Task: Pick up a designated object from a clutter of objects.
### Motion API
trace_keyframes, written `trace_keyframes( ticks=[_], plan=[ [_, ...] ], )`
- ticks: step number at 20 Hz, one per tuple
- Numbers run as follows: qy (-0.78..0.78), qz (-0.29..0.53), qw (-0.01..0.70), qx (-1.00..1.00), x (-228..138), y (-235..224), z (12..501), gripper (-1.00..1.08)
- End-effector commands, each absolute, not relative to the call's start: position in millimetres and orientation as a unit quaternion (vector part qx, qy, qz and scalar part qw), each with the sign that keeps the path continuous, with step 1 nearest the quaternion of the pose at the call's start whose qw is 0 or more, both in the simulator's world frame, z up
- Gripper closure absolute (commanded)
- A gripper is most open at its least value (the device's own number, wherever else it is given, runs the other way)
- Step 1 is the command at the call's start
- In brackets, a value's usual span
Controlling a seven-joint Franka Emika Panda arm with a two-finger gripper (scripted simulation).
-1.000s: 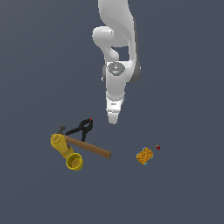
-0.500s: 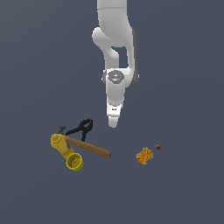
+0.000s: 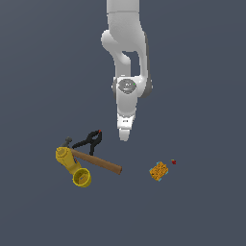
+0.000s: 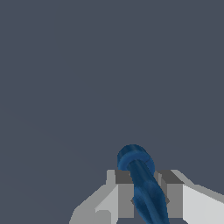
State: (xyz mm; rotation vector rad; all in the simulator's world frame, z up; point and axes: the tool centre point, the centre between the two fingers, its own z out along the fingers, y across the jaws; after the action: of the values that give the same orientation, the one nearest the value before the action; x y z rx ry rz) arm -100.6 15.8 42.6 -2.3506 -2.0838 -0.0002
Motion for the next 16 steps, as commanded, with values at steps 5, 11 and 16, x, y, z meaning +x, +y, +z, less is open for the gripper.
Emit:
trace_keyframes(
  ticks=[5, 11, 16],
  plan=[
    [-0.663, 0.000, 0.000, -0.748, -100.5, 15.8, 42.6, 1.08],
    [-0.663, 0.000, 0.000, -0.748, -99.8, 17.5, 50.7, 1.08],
    [-0.664, 0.000, 0.000, -0.748, -98.1, 21.9, 70.0, 1.08]
  ],
)
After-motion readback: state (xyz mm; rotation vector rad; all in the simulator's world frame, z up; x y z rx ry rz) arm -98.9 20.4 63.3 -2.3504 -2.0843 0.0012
